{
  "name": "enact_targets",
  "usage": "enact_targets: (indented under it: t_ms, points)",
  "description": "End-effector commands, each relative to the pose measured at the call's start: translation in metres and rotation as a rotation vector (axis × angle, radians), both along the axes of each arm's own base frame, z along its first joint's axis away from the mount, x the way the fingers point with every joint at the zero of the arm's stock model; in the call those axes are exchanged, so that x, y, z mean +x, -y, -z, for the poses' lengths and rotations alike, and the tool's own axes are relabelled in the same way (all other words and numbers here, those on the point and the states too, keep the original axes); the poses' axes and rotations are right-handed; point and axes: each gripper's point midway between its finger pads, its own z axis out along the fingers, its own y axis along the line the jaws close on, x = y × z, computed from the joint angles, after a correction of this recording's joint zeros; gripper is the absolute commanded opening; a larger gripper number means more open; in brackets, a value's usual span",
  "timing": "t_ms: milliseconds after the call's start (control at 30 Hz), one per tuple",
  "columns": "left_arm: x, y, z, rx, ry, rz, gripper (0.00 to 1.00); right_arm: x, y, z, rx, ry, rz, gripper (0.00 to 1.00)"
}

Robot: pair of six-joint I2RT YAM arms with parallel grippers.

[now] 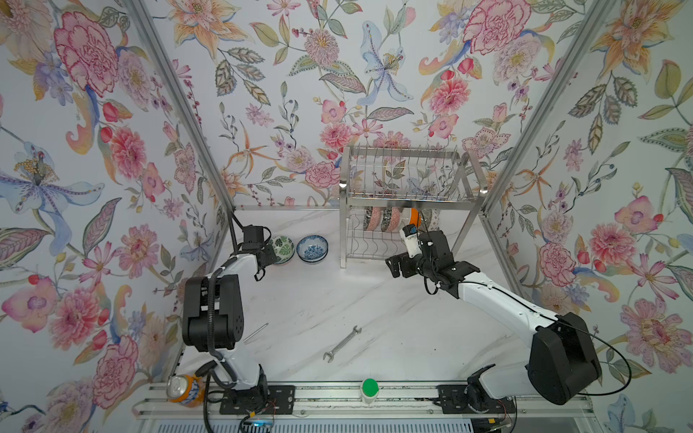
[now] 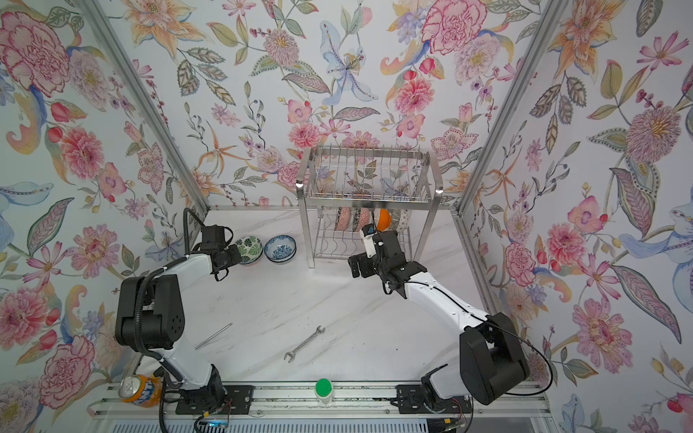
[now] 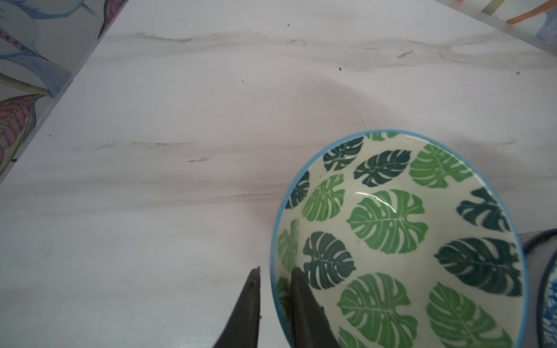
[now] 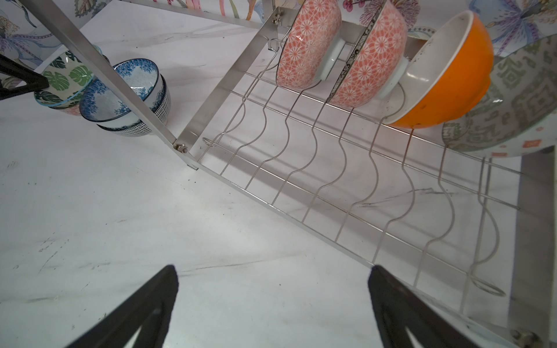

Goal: Load bowls into a dish rack
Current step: Pick up the bowl.

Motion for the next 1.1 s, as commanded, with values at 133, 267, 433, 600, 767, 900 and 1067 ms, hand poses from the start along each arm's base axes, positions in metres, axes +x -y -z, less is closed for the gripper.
enact_targets:
  t_ms: [133, 267, 433, 600, 767, 900, 1067]
  points:
    - [0.005, -0.007, -0.008, 0.019, 0.008, -0.014, 0.04, 0.005, -0.002, -0.003, 0.022, -0.001, 0.001, 1.00]
    - [0.004, -0.008, -0.013, 0.025, 0.012, -0.013, 0.00, 0.006, -0.003, -0.004, 0.025, 0.002, -0.002, 1.00]
    - [0.004, -0.008, -0.017, 0.029, 0.011, -0.011, 0.00, 0.007, -0.004, -0.005, 0.029, 0.003, -0.005, 1.00]
    - [0.006, -0.005, -0.032, 0.026, 0.060, 0.008, 0.00, 0.007, -0.005, -0.005, 0.032, 0.004, -0.008, 1.00]
    - [0.010, -0.001, -0.066, 0.026, 0.181, 0.034, 0.00, 0.006, -0.005, -0.008, 0.036, 0.008, -0.008, 1.00]
    - [0.013, -0.001, -0.086, 0.045, 0.226, 0.045, 0.00, 0.005, -0.004, -0.007, 0.037, 0.007, -0.007, 1.00]
    - [0.014, 0.000, -0.098, 0.045, 0.255, 0.055, 0.00, 0.005, -0.004, -0.007, 0.039, 0.007, -0.008, 1.00]
